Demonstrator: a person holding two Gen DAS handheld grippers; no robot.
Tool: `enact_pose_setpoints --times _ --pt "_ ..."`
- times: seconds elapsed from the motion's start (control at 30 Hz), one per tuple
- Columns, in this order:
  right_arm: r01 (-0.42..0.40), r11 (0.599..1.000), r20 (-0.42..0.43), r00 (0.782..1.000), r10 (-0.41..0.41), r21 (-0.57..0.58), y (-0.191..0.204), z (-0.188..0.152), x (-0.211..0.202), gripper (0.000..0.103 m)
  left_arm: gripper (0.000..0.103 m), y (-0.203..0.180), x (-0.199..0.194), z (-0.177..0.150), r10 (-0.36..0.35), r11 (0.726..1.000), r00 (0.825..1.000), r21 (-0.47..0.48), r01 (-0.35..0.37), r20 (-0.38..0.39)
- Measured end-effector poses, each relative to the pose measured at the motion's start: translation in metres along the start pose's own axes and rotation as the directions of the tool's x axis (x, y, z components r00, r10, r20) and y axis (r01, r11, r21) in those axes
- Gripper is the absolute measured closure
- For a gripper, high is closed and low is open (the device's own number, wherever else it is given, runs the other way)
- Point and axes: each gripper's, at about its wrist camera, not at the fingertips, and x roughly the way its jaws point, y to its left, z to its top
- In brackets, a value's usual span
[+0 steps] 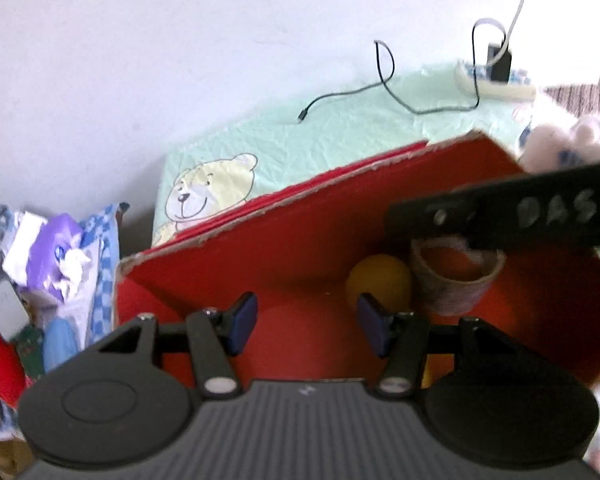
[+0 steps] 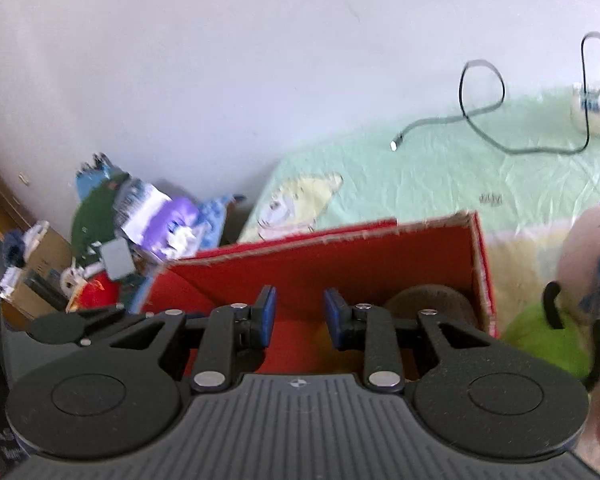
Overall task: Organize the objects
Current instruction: 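Release the gourd toy beside the tape roll and withdraw the right gripper, then reach the right gripper to the brown pine cone and grasp it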
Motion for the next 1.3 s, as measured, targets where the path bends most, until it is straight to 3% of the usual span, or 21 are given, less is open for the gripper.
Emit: enact_pose_setpoints --times 0.23,0.53,0.8,1.17,1.3 --pt "-0.121 0.992 0.057 0.991 0.122 -0.031 -0.002 -0.015 -0.050 0.072 0.042 0.003 -0.038 -0.020 -0.047 0.992 0.996 -0.112 0.056 0.081" --pt "-0.323 0.945 -0.065 0.945 0.320 -0.051 -0.020 -0.046 -0.090 0.072 0.043 -0.023 -0.092 -0.068 -0.103 0.979 0.992 -0.172 0.114 0.070" --pt "-0.402 0.913 -0.217 0.899 0.381 -0.062 -0.026 -0.082 -0.094 0.072 0.044 -0.058 -0.109 -0.108 -0.180 0.956 0.983 -0.230 0.181 0.026" --pt "-0.414 0.910 -0.379 0.839 0.390 0.020 -0.045 -0.124 -0.074 0.071 0.044 -0.114 -0.118 -0.157 -0.313 0.919 0.949 -0.265 0.290 -0.046" --pt "-0.417 0.908 -0.426 0.813 0.397 0.051 -0.051 -0.139 -0.070 0.071 0.044 -0.128 -0.113 -0.169 -0.325 0.911 0.943 -0.294 0.290 -0.077"
